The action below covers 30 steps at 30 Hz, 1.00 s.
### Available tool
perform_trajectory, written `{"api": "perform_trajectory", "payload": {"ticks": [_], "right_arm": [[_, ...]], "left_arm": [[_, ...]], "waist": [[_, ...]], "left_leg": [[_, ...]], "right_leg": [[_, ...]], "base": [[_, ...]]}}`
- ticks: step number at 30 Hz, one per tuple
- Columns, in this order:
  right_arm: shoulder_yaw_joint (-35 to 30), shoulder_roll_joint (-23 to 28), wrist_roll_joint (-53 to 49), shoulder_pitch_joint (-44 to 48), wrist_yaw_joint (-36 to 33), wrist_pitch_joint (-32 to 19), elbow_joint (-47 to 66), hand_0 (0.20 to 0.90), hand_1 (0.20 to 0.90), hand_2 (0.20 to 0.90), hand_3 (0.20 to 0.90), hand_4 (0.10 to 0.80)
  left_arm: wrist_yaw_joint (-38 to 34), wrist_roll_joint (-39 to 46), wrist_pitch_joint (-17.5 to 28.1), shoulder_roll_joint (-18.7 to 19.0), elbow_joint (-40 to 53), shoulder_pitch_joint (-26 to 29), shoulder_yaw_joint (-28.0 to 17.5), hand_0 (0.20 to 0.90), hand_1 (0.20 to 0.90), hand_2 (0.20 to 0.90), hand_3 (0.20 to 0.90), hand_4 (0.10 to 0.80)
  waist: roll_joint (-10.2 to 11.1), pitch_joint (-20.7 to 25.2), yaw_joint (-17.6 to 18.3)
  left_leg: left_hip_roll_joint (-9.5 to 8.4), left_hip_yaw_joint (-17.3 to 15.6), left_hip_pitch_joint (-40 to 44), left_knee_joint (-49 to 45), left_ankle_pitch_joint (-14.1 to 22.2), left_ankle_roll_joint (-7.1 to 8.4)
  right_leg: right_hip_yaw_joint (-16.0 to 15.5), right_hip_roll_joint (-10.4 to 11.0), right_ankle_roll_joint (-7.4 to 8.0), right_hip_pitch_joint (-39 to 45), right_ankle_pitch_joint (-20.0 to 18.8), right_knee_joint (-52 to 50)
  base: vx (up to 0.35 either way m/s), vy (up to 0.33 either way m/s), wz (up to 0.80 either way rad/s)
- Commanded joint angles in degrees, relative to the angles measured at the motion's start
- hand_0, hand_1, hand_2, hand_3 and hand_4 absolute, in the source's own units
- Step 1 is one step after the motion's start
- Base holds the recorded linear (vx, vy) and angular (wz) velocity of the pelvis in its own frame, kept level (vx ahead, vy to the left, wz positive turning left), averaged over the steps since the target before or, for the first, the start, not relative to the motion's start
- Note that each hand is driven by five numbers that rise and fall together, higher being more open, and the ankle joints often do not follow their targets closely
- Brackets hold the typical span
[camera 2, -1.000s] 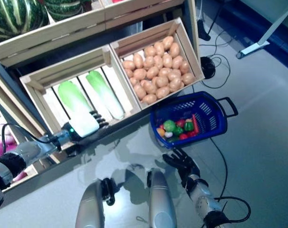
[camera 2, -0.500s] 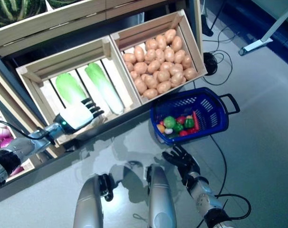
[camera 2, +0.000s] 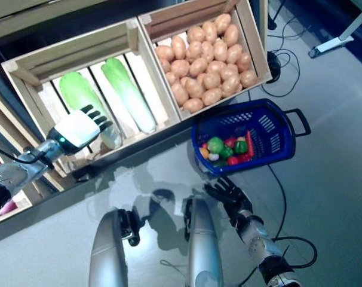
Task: Put vegetables into the basket
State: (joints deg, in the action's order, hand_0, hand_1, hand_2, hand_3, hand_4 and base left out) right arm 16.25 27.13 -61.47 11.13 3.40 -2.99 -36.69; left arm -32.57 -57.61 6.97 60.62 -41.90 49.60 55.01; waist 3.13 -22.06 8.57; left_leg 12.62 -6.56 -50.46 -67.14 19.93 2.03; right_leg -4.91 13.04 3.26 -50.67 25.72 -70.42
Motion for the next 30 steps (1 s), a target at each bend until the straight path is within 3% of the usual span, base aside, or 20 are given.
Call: {"api": "perform_trajectory", "payload": {"ticks": [1,14,20,21,26,30], "right_arm": [[-3.33,5.45,-5.8,-0.52,0.09,-1.47,3.39,0.9,0.9,0.9,0.9,0.8],[-4.77,9.28,-8.5,-1.5,-0.01,-3.08,7.21,0.9,0.9,0.9,0.9,0.8],[-6.02,9.28,-9.05,-1.62,-0.84,-3.67,7.61,0.9,0.9,0.9,0.9,0.8],[-6.51,9.45,-9.2,-1.67,-1.48,-3.72,8.33,0.9,0.9,0.9,0.9,0.8],[-8.38,9.77,-8.28,-1.8,-2.82,-4.07,11.16,0.9,0.9,0.9,0.9,0.8],[-9.53,10.01,-7.72,-2.06,-2.86,-3.97,12.83,0.9,0.9,0.9,0.9,0.8]], "left_arm": [[-1.29,3.08,-3.08,4.24,0.0,7.77,-1.94,0.9,0.9,0.9,0.9,0.8],[-5.69,-0.28,-0.62,8.3,1.28,16.57,2.78,0.9,0.9,0.9,0.9,0.8],[3.18,2.68,-3.14,8.7,0.22,16.76,3.44,0.9,0.9,0.9,0.9,0.8],[9.0,4.48,-3.93,8.65,-0.83,16.45,3.07,0.9,0.9,0.9,0.9,0.8],[17.2,9.06,-7.14,8.15,-3.07,14.8,1.58,0.9,0.9,0.9,0.9,0.8],[18.77,11.01,-8.35,8.17,-4.49,13.87,0.74,0.9,0.9,0.9,0.9,0.8]], "waist": [[-1.99,1.89,1.09],[-1.58,0.24,1.5],[-1.66,-0.18,1.42],[-1.65,-0.27,1.49],[-1.48,-0.67,1.78],[-1.41,-0.95,1.88]], "left_leg": [[3.41,2.63,0.26,-0.13,3.65,5.99],[5.64,5.11,-12.8,-10.53,6.35,6.45],[5.76,6.29,-17.34,-14.3,7.32,5.98],[5.93,6.48,-18.24,-14.92,7.3,5.84],[6.17,6.92,-20.08,-16.27,7.3,5.33],[6.23,7.04,-20.95,-17.08,7.35,4.93]], "right_leg": [[1.15,4.38,5.12,1.23,-4.29,3.38],[2.24,5.5,4.95,-12.17,-1.24,-9.44],[3.22,4.55,4.86,-17.16,0.43,-14.85],[3.45,4.27,4.86,-18.1,0.63,-15.75],[4.18,3.48,4.81,-19.85,0.91,-17.34],[4.63,3.31,4.69,-20.74,0.82,-17.99]], "base": [[-0.016,0.005,-0.04],[-0.025,-0.011,-0.03],[0.01,-0.021,-0.08],[0.016,-0.002,-0.04],[0.004,0.025,-0.08],[0.003,0.011,-0.07]]}}
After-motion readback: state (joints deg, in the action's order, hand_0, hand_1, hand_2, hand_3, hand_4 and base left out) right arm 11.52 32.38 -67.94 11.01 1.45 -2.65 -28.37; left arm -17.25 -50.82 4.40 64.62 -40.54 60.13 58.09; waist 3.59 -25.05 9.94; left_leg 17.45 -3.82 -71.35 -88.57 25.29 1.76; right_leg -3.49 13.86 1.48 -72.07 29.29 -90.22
